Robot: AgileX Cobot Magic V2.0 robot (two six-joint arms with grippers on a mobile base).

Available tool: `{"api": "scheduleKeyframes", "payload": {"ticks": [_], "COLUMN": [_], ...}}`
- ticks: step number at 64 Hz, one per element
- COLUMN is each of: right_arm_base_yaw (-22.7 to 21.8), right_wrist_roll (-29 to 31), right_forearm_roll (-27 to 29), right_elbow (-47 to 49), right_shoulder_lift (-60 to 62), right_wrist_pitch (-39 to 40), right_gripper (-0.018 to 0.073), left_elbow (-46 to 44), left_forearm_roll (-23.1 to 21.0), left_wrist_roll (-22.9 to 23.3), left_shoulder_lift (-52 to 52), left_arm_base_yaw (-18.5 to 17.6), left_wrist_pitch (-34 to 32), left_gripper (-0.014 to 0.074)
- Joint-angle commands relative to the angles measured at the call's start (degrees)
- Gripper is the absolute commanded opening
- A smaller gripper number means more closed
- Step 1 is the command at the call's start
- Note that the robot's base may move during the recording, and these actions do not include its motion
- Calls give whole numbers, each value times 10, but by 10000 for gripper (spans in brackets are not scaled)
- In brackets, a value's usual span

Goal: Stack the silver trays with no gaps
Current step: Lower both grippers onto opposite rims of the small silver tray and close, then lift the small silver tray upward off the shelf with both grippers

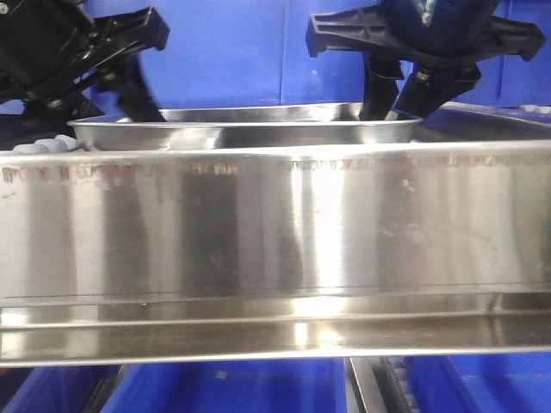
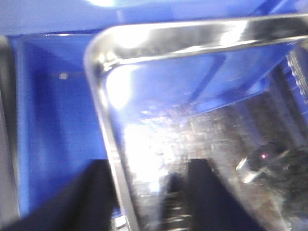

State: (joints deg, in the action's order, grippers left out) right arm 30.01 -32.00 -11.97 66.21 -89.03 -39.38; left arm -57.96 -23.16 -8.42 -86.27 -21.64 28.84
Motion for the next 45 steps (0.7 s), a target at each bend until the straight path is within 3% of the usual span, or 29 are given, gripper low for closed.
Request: {"api": "scheduleKeyframes", "payload": {"ticks": [1, 7, 20, 27, 35, 40, 45], "right_arm_base_yaw": [1, 1, 1, 1, 1, 1, 1], "right_wrist_roll": [0, 0, 0, 0, 0, 0, 0], "right_forearm_roll": [-2, -2, 3, 4, 4, 4, 4], "right_elbow": [5, 5, 5, 5, 5, 5, 5], "right_shoulder_lift": [-2, -7, -23, -24, -24, -24, -24], "right_wrist_pitch": [9, 4, -7, -7, -7, -7, -8], "right_gripper": [59, 69, 211, 211, 122, 21, -73], "left_elbow": [-3, -3, -3, -3, -3, -3, -3], "left_forearm_roll": [-2, -2, -2, -2, -2, -2, -2], "left_wrist_roll": [1, 1, 1, 1, 1, 1, 1], "left_shoulder_lift": [-2, -2, -4, -4, -4, -4, -4], "left_arm_base_yaw": [-2, -2, -2, -2, -2, -2, -2], "left_wrist_pitch": [5, 10, 22, 22, 19, 15, 14], "left_gripper": [123, 133, 227, 221, 206, 134, 4]}}
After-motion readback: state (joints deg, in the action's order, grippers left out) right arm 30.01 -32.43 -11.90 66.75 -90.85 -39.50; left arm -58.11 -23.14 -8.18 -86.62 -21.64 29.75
